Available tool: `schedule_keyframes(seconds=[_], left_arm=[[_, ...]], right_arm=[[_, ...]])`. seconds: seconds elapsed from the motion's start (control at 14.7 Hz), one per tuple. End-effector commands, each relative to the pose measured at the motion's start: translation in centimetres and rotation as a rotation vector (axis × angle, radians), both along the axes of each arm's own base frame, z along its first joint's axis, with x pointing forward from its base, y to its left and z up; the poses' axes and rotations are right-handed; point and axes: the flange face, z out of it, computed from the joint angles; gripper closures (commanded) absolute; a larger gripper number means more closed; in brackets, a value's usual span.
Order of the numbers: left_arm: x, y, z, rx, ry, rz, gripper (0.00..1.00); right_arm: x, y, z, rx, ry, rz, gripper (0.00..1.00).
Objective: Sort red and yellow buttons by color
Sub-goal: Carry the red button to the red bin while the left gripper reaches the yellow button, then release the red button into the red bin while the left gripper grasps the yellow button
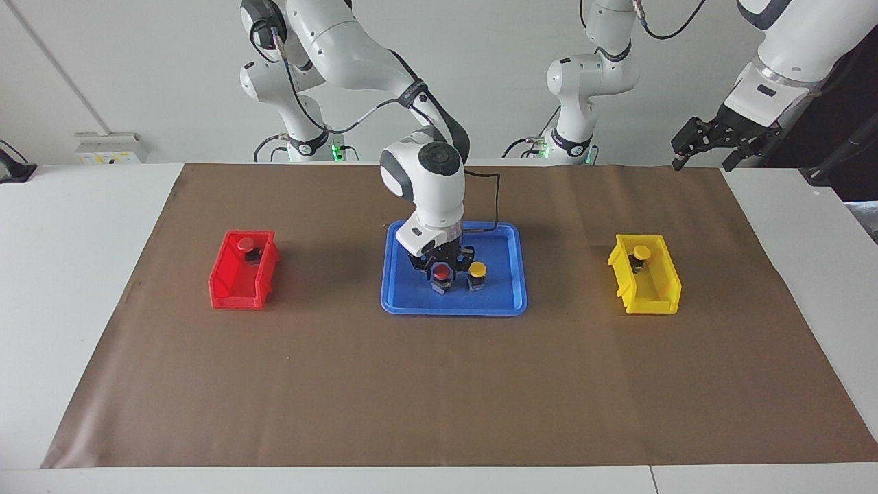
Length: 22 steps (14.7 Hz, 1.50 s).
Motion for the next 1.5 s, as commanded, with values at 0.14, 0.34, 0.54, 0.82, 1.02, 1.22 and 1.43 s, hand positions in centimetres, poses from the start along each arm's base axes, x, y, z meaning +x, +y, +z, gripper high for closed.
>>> schedule_keyframes(seconds=[0.14, 0.34, 0.54, 0.82, 1.02, 1.22, 1.43], left_arm=[[-0.9, -4.8, -9.5, -0.027, -0.065, 0.096, 0.00], [0.3, -13.4, -13.0, -0.068, -0.094, 0.198, 0.00], [1.0, -24.0, -17.8, -0.062, -0.066, 0.204, 0.00], [0.8, -32.2, -21.4, -0.043, -0.062, 0.236, 0.00], [-0.6, -35.5, -25.2, -0.016, -0.033, 0.243, 0.00], [-0.6, -35.2, -26.8, -0.004, -0.045, 0.247, 0.02], [-0.9, -35.2, -27.2, 0.001, -0.037, 0.246, 0.11]], right_arm=[[3.5, -3.6, 6.7, -0.038, 0.017, -0.031, 0.67], [5.8, -12.4, 13.9, -0.055, 0.060, 0.013, 0.67], [4.4, -26.0, 19.1, -0.064, 0.131, 0.163, 0.67], [3.0, -41.4, 17.4, -0.009, 0.123, 0.249, 0.67], [1.7, -43.1, 13.5, -0.027, 0.045, 0.224, 0.67], [1.1, -43.2, 10.7, -0.034, 0.014, 0.220, 0.67], [0.0, -44.2, 7.9, -0.038, 0.005, 0.216, 0.67]])
